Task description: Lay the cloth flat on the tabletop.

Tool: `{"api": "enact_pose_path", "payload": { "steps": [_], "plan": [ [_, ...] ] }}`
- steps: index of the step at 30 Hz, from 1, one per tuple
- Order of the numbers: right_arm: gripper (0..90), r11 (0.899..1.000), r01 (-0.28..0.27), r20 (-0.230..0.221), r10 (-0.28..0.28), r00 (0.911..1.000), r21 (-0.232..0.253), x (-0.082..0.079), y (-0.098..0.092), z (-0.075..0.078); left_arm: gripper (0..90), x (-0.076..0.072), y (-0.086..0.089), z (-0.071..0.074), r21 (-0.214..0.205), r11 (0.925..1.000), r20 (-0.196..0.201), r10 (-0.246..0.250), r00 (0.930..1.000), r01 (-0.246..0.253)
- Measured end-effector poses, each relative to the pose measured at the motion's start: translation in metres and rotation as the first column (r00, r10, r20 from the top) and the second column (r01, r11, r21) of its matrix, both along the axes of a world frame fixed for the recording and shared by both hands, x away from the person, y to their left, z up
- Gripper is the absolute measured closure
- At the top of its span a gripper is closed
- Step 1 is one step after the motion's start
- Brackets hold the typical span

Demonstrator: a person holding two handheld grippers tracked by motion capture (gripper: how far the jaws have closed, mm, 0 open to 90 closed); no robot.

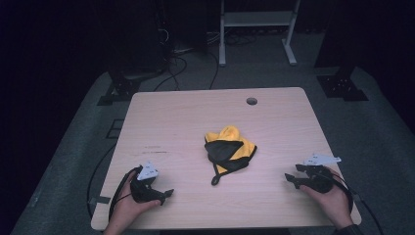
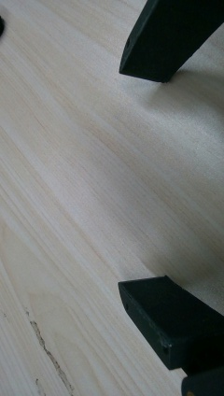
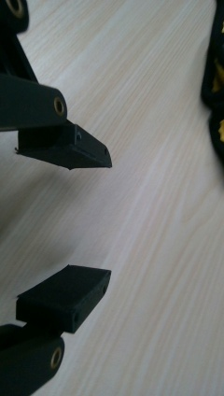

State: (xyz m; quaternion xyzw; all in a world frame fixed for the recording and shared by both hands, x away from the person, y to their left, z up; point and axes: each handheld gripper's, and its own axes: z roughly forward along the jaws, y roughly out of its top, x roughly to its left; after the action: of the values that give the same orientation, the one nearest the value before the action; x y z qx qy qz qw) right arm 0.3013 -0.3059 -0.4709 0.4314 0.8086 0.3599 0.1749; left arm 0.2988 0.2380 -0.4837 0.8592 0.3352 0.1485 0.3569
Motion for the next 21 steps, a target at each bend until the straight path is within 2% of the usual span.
{"api": "enact_pose_path", "payload": {
  "steps": [4,6,11,15,21],
  "plan": [
    [42.4,1.000,-0.025,0.026,0.025,0.9993,0.008,0.002,0.004,0.006,0.0,0.000,0.000,0.000,0.000,1.0000,0.000,0.000,1.0000,0.000],
    [44.9,0.999,-0.042,0.041,0.040,0.9983,0.027,0.006,0.008,0.012,0.0,0.000,0.000,0.000,0.000,1.0000,-0.001,0.000,1.0000,0.000],
    [47.8,0.997,-0.054,0.040,0.052,0.9979,0.046,0.012,0.014,0.016,0.0,0.000,0.000,0.000,0.000,1.0000,0.000,0.000,1.0000,0.000],
    [49.9,0.993,-0.086,0.053,0.082,0.9952,0.083,0.018,0.023,0.022,0.0,0.000,0.000,0.000,0.004,1.0000,-0.001,-0.002,1.0000,0.002],
    [52.0,0.985,-0.135,0.062,0.129,0.9898,0.110,0.024,0.037,0.028,0.0,0.000,0.000,0.000,0.002,1.0000,-0.002,-0.001,1.0000,0.001]
  ]
}}
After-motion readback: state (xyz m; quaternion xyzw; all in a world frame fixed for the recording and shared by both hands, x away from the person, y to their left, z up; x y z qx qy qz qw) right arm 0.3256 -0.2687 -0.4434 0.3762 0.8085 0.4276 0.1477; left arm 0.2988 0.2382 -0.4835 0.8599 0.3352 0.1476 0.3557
